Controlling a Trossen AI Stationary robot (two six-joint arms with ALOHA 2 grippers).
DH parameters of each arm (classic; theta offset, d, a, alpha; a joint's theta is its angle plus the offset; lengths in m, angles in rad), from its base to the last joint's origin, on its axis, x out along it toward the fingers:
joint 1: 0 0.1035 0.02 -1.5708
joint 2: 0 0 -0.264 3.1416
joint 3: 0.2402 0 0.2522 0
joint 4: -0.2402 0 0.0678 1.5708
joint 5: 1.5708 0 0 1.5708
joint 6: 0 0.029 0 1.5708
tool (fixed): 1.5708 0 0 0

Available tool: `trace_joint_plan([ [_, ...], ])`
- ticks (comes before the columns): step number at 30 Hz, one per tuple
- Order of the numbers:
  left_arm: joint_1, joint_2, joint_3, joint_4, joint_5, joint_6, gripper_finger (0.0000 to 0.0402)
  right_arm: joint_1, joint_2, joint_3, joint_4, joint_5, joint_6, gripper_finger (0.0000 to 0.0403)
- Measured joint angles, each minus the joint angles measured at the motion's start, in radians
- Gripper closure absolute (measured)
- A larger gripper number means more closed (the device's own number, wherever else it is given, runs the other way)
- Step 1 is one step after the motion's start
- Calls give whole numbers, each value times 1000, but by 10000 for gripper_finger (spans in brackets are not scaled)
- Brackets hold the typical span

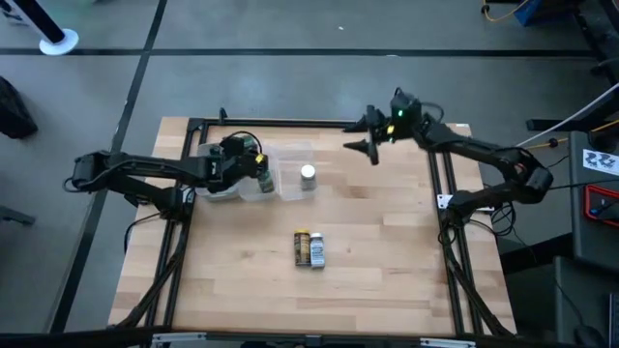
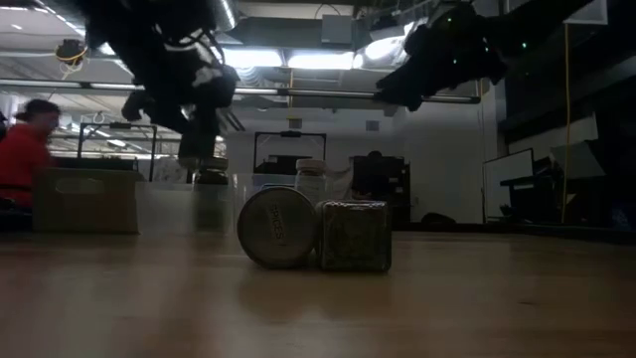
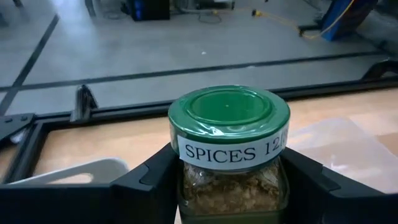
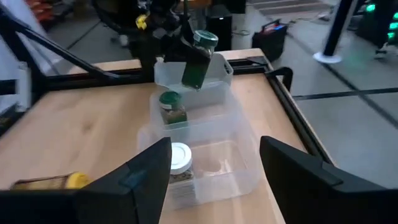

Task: Sort spices by type
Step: Put the green seasoning bottle into the left transparent bin

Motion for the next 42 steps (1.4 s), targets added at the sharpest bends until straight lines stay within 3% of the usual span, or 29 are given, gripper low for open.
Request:
trace_joint_plan([
  [6, 37, 0, -127, 221, 0, 49, 208, 130, 1, -114, 162, 218, 8, 157],
  [10, 49, 0, -188, 299, 0, 59, 208, 202, 1, -140, 162, 285, 8, 157],
  [21, 50, 0, -282, 385, 2, 104, 208, 316, 1, -149, 162, 294, 1, 157],
  [42, 47, 2, -321, 456, 4, 175, 208, 320, 1, -149, 161, 297, -1, 157],
])
